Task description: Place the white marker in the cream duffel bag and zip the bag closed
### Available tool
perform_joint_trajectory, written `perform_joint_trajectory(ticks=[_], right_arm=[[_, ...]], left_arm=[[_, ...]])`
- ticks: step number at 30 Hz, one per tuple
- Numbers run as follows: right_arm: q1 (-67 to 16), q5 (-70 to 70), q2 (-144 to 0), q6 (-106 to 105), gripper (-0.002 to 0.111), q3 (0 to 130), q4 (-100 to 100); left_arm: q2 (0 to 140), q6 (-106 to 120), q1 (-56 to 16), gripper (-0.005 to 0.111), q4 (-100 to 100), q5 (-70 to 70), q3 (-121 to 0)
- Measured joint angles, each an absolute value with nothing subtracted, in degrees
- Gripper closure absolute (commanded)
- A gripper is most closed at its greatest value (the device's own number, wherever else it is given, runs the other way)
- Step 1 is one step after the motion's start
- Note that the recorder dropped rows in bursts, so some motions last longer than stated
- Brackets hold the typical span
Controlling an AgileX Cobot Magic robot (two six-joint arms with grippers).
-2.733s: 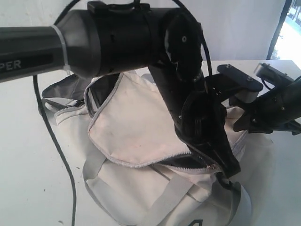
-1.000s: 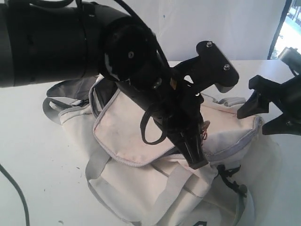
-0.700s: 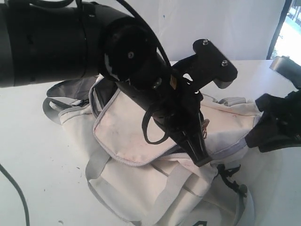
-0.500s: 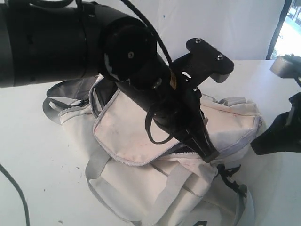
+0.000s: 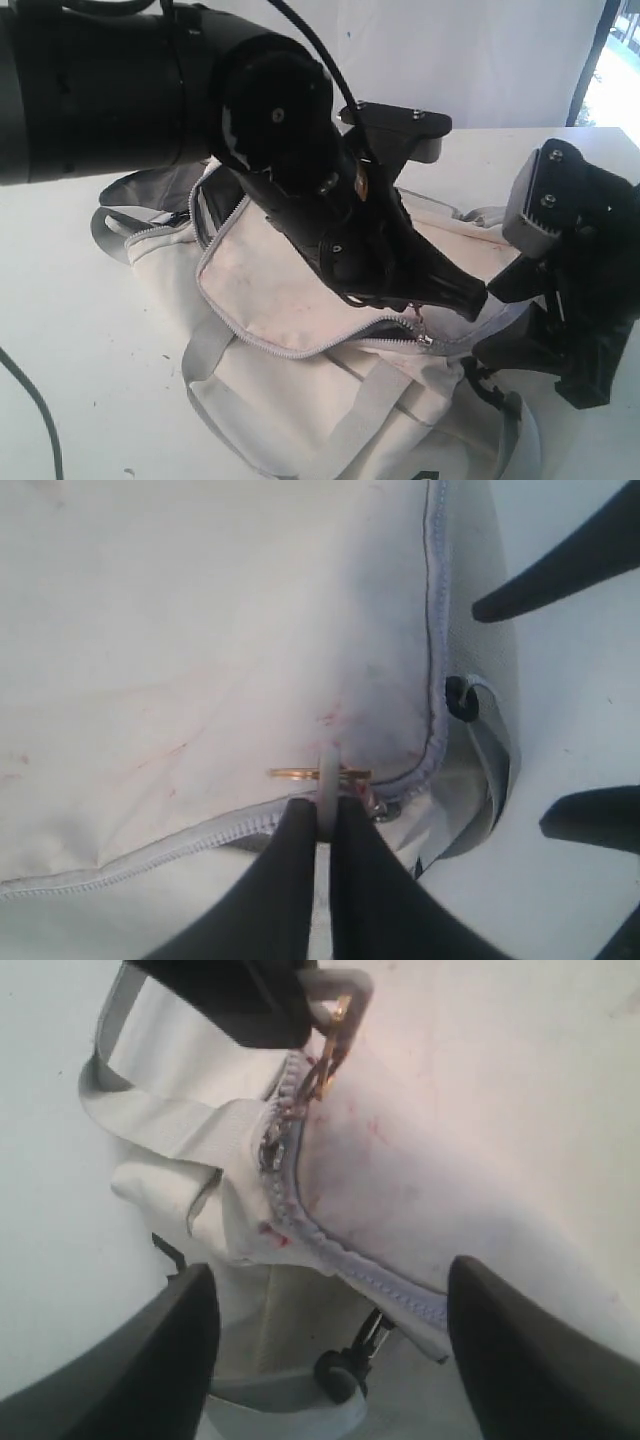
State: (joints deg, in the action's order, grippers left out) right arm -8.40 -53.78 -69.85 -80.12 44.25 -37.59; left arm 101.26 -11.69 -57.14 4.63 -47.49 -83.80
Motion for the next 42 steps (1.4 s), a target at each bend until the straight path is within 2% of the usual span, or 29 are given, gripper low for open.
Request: perform_joint_trajectory(ticks=[8,12,19,26,42], right_arm=[[-11.9,-48.2,-69.9,-80.7,0.049,42.7,-40.2],[-13.9,-45.5,-69.9,-82.8,0.057,42.7,-41.6],[-14.2,-44.2,-69.9,-83.1,0.057,42.7,-42.8],[-14.2,-43.9,-69.9,-83.5,0.057,42.2,-43.2],[-14.2,-42.1,-69.9,-89.6,0.057,40.3,-43.9]], left_arm=[[100.3,-14.9,-54.0,0.107,5.4,-44.6,-83.8],[100.2,-16.5,-53.9,0.107,6.6,-44.6,-83.8],[100.2,-17.9,-53.3,0.107,9.0,-44.4,-83.8],[100.2,-17.9,-49.8,0.107,15.1,-44.2,-83.8],[100.2,-18.0,-49.5,0.107,24.4,-44.2,-83.8]])
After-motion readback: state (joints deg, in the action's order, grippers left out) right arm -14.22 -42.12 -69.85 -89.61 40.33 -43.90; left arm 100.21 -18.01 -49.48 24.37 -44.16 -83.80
